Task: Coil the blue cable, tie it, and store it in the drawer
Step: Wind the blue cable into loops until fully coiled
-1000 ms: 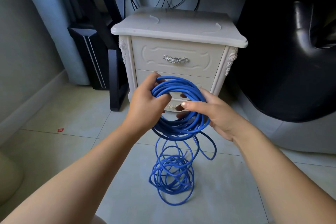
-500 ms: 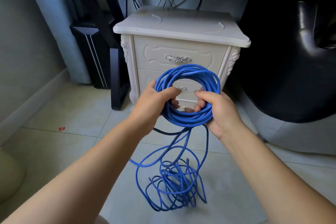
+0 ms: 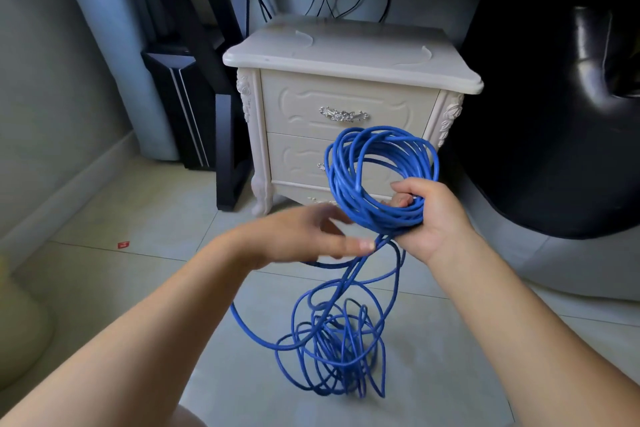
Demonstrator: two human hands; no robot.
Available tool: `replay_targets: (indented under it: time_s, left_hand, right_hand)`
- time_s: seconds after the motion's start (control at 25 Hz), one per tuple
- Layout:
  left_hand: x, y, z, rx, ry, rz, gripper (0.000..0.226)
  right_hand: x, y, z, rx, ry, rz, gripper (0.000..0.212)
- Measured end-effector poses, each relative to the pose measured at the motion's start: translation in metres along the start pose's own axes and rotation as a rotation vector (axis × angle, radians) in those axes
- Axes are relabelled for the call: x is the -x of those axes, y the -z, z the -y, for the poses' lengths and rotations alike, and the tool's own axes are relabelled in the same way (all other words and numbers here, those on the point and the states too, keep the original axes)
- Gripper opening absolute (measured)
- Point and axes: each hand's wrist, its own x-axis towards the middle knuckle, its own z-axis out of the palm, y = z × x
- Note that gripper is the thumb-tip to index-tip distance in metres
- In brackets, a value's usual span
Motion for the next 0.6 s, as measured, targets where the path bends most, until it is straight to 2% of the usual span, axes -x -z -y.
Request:
replay_targets:
  time_s: [0.08, 0.16, 0.2, 0.28, 0.44, 0.6]
  left_hand:
    - [-0.007, -0.015, 0.004, -0.326, 0.034, -0.024, 0.068]
    - [-0.014, -0.029, 0.006, -0.535, -0.055, -0.157, 0.042]
    - [-0.017, -0.031, 0.007, -0.532, -0.105, -0.209, 0.027]
    - [-0.020, -0.029, 0.009, -0.346, -0.148, -0.234, 0.015]
    - [-0.018, -0.011, 0.013, 0.173, -0.166, -0.251, 0.027]
    - [-0.025, 0.004, 0.016, 0.841, -0.046, -0.398, 0.028]
  right_hand:
    - [0.000, 0.001, 0.001, -0.065, -0.012, -0.019, 0.029]
    - [0.001, 0.001, 0.002, -0.103, -0.004, -0.036, 0.032]
    - [0.001, 0.002, 0.003, -0.118, 0.005, -0.046, 0.031]
    - [0.000, 0.005, 0.007, -0.131, 0.025, -0.054, 0.026]
    - [0.001, 0.012, 0.014, -0.109, 0.076, -0.071, 0.028]
    - [-0.002, 0.022, 0.024, -0.052, 0.165, -0.080, 0.029]
